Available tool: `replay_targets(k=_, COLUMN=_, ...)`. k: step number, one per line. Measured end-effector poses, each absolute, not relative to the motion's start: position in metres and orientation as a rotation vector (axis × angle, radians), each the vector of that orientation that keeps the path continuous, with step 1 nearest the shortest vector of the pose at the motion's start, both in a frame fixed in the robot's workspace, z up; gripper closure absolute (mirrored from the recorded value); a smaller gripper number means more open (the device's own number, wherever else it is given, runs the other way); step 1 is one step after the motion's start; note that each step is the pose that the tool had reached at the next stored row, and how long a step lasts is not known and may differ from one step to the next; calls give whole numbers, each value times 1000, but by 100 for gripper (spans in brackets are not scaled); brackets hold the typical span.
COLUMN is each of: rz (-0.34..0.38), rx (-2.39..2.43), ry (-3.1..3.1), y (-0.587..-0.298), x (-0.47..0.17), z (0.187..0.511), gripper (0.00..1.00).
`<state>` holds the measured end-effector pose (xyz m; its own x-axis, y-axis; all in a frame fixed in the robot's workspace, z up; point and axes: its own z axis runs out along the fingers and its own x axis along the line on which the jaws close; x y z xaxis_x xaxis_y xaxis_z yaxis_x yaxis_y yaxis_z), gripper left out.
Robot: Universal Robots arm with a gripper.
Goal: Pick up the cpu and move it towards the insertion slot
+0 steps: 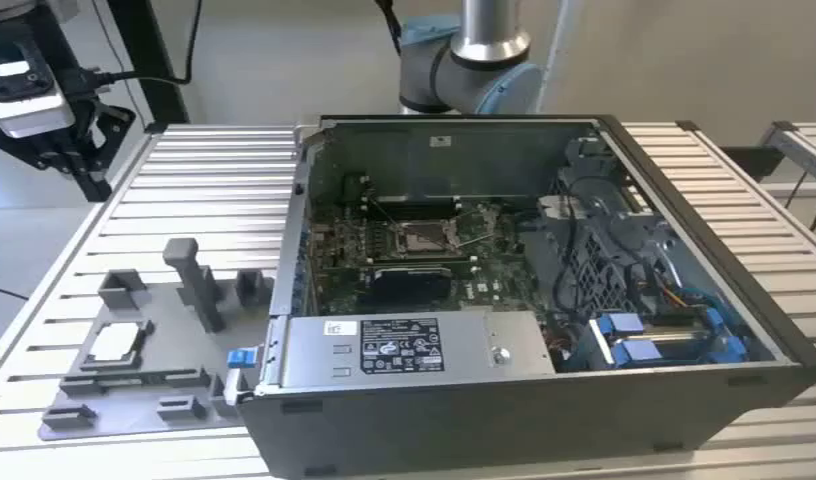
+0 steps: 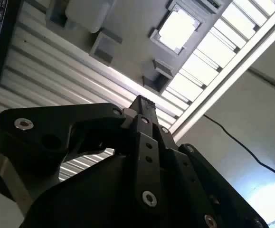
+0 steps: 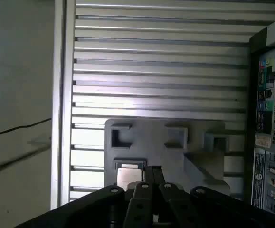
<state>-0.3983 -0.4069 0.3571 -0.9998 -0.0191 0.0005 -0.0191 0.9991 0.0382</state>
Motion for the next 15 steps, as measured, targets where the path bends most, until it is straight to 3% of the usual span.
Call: replay_targets(k=15, rz=-60, rx=30, ry=-3140, y=-407, x=-400, z=357, gripper=100)
